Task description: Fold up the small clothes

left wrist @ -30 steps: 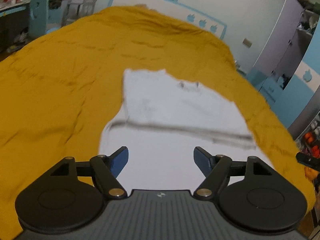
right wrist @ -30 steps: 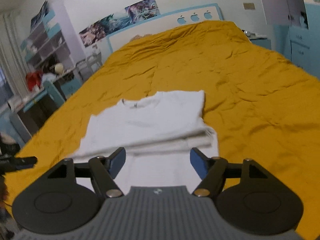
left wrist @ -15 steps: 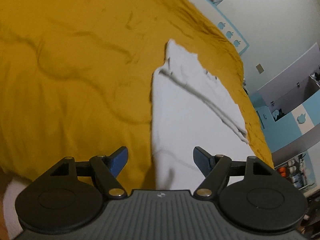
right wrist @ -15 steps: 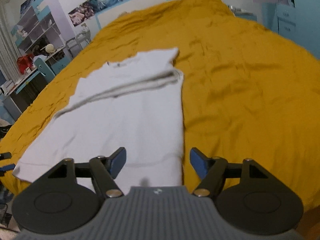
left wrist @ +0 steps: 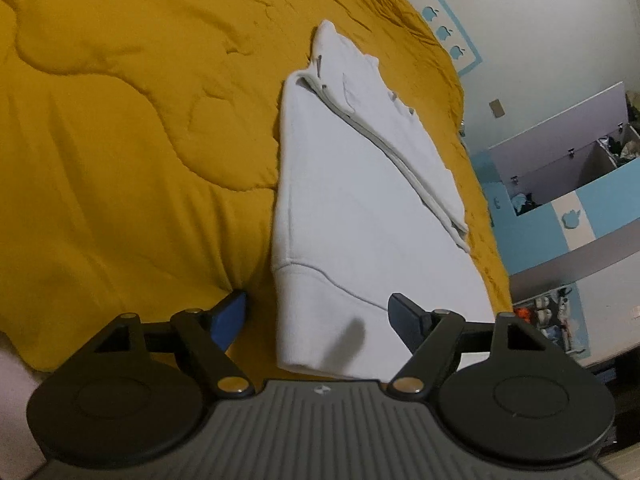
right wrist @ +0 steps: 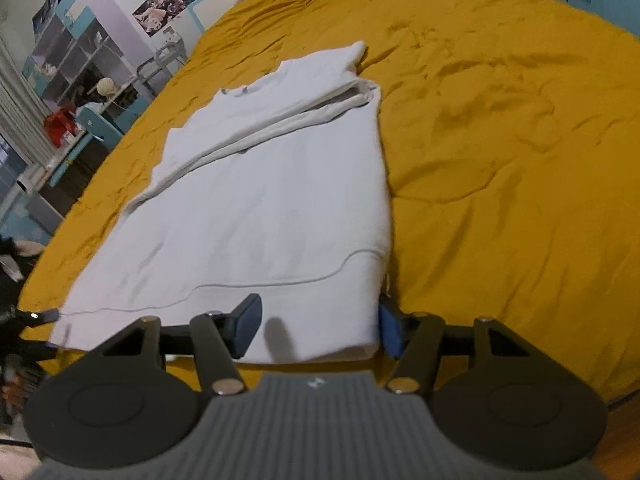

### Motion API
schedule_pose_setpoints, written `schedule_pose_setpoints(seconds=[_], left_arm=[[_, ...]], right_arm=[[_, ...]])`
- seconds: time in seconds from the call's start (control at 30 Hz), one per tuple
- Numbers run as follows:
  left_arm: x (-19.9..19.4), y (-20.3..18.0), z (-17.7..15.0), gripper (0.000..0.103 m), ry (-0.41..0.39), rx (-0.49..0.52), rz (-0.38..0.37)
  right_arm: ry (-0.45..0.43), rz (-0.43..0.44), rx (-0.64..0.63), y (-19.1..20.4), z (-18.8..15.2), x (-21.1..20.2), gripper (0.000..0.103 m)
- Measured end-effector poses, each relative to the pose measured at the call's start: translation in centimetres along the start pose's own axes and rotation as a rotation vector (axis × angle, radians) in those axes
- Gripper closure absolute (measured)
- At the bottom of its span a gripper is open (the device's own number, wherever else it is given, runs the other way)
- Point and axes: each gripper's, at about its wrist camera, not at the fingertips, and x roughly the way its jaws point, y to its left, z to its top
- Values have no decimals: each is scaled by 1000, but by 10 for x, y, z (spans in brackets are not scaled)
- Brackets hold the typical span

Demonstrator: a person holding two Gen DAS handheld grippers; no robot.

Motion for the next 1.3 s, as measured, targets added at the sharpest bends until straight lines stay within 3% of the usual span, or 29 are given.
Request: schedule_pose_setpoints(seconds=[0.1, 0.13, 0.2, 0.23, 0.27, 0.4, 0.5, 0.6, 0.8, 0.93, 1.1, 1.3], left_arm=[[2, -3, -1, 19, 1, 0, -16], [2, -3, -1, 33, 0, -6, -25], [2, -1, -3, 62, -2, -23, -51], [3, 1, -4, 91, 2, -33, -57], [4, 2, -5, 96, 9, -50, -70], [5, 1, -6, 96, -14, -78, -117], [-1, -17, 0, 96, -58, -8, -184], [-5, -41, 13, 96, -83, 92, -187], [0, -58, 44, 96, -129, 147, -248], [10, -72, 81, 96, -159, 163, -254], [36, -88, 137, 96, -214, 182, -240], [102, -86, 221, 98, -239, 175, -224]], right_arm=[[-10, 8, 22, -3, 0, -2, 58], [-12, 13, 41, -6, 0, -3, 61], [-17, 16, 97, -16, 0, -4, 86], [-19, 26, 133, -23, 0, -6, 92], [-23, 50, 169, -29, -1, -7, 94], [-34, 105, 249, -36, -2, -8, 99], [-67, 146, 247, -28, 5, -15, 100], [-105, 188, 243, -19, 17, -20, 100], [-179, 261, 297, -11, 50, -18, 100], [-231, 268, 303, -7, 91, -5, 100], [-288, 251, 312, -3, 165, 35, 101], [-321, 205, 306, -8, 265, 108, 101]])
